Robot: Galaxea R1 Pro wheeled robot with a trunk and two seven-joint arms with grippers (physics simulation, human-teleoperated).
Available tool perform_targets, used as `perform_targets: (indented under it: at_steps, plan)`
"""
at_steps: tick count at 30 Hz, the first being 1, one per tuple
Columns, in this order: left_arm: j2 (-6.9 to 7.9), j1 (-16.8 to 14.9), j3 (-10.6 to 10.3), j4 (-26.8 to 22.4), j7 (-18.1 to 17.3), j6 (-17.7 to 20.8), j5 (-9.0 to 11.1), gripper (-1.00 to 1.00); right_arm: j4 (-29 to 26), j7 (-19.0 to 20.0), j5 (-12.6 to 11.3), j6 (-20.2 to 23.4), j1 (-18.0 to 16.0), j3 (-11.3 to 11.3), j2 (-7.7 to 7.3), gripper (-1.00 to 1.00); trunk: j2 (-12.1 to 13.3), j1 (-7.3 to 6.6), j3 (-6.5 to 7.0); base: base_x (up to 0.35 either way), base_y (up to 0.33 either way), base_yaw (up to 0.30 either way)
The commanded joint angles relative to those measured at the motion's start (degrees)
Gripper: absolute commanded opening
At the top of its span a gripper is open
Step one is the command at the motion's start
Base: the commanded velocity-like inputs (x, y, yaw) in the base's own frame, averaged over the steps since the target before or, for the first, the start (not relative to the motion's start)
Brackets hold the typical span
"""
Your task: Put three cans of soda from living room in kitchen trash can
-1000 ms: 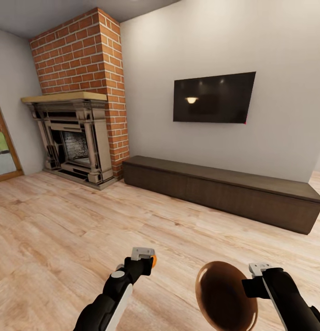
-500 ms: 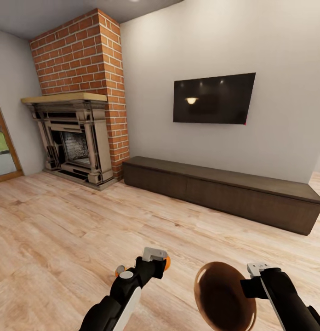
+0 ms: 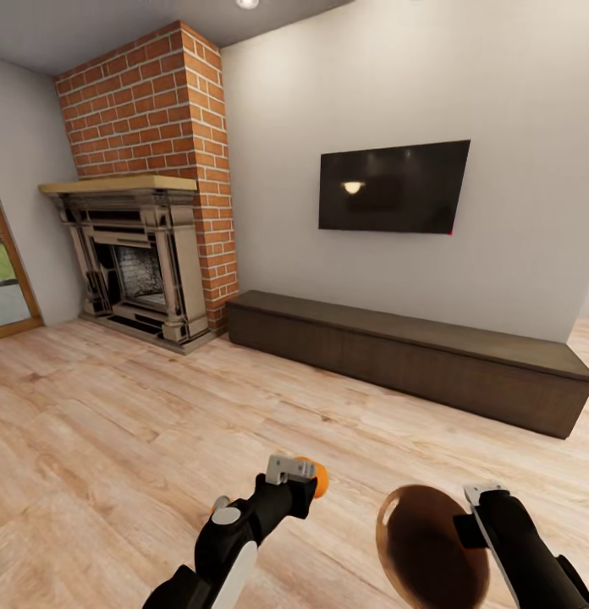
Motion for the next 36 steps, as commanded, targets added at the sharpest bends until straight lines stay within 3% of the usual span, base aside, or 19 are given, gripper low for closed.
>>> perform_targets:
  at_steps: [1, 6, 9, 11, 18, 21, 25, 36]
  plan:
    - [0.01, 0.45, 0.01, -0.53, 0.15, 0.04, -0.13, -1.0, 0.05, 0.11, -1.4, 0.04, -0.03, 0.0, 0.01, -1.0, 0.42, -0.23, 0.19, 0.0, 0.0, 0.0]
    - [0.11, 2.04, -0.19, -3.01, 0.01, 0.17, -0.06, -1.0, 0.42, -0.88, -1.37, 0.04, -0.2, 0.01, 0.01, -1.0, 2.42, -1.33, 1.09, 0.0, 0.0, 0.0]
    - [0.11, 2.79, -1.48, -3.59, -0.01, 0.23, -0.05, -1.0, 0.54, -1.02, -1.37, 0.04, -0.25, 0.01, 0.05, -1.0, 3.62, -1.99, 1.63, 0.0, 0.0, 0.0]
    - [0.13, 4.02, -4.26, -5.06, -0.05, 1.38, -0.05, -1.0, 0.68, -1.07, -1.35, 0.04, -0.27, 0.01, 0.19, -1.0, 4.43, -2.43, 1.98, 0.0, 0.0, 0.0]
    - [0.13, 4.69, -6.56, -6.44, -0.15, 2.45, 0.0, -1.0, 1.19, -1.11, -1.21, 0.04, -0.28, 0.04, 1.14, -1.0, 7.23, -3.96, 3.24, 0.0, 0.0, 0.0]
    - [0.13, 5.97, -9.95, -7.22, -0.12, 2.61, 0.01, -1.0, 1.41, -1.14, -1.13, 0.04, -0.28, 0.08, 1.62, -1.0, 8.44, -4.62, 3.78, 0.0, 0.0, 0.0]
    - [0.13, 7.19, -11.78, -7.51, -0.12, 2.65, 0.0, -1.0, 1.47, -1.16, -1.11, 0.04, -0.28, 0.09, 1.73, -1.0, 10.04, -5.5, 4.5, 0.0, 0.0, 0.0]
    - [0.1, 7.71, -13.0, -7.62, -0.11, 2.67, 0.02, -1.0, 1.84, -1.15, -1.1, 0.04, -0.28, 0.1, 1.81, -1.0, 14.45, -7.92, 6.47, 0.0, 0.0, 0.0]
